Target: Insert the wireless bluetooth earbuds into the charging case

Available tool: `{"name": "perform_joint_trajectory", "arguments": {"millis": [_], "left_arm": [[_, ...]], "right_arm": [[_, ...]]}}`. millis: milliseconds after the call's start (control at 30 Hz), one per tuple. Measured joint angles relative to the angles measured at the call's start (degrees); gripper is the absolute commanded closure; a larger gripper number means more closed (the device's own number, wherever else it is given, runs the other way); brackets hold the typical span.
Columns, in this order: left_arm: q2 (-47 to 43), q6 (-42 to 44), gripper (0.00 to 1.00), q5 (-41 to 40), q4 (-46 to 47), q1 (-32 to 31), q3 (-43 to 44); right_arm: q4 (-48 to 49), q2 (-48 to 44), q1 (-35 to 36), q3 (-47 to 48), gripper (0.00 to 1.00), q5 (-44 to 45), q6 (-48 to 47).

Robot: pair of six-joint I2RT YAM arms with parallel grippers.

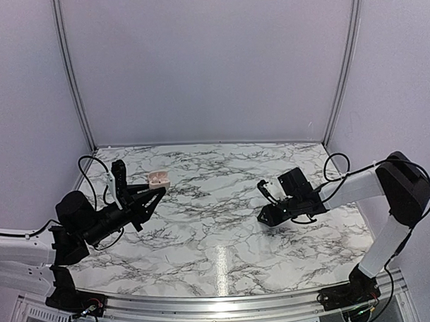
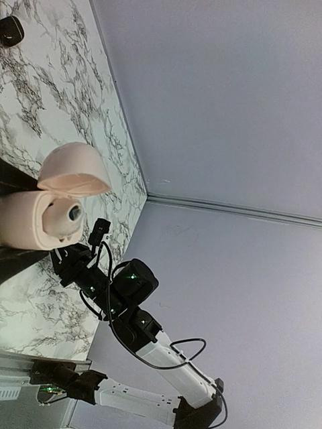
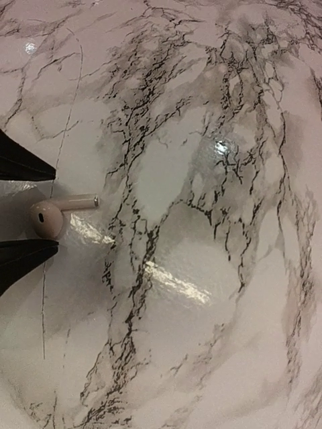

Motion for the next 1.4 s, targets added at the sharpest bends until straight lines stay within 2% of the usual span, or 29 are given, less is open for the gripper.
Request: {"name": "perform_joint_trajectory", "arguments": {"millis": [333,833,1067,1400], "left_arm": [[0.0,0.0,1.00,0.0,0.0,0.0,0.0],[0.5,0.9,1.00,0.3,0.0,0.0,0.0],[0.5,1.1,1.00,0.4,0.0,0.0,0.0],[0.3,1.1,1.00,0.4,-0.1,0.0,0.0]], "right_arm": [[2.8,-0.7,0.0,-2.3,0.70,-2.5,-1.7],[7.1,0.1,1.2,-3.4,0.70,-0.5,-3.5],[8.2,2.2,4.9,-1.6,0.78,3.1,-4.7],[8.9,4.3,9.7,0.4,0.81,5.7,-4.9]]}}
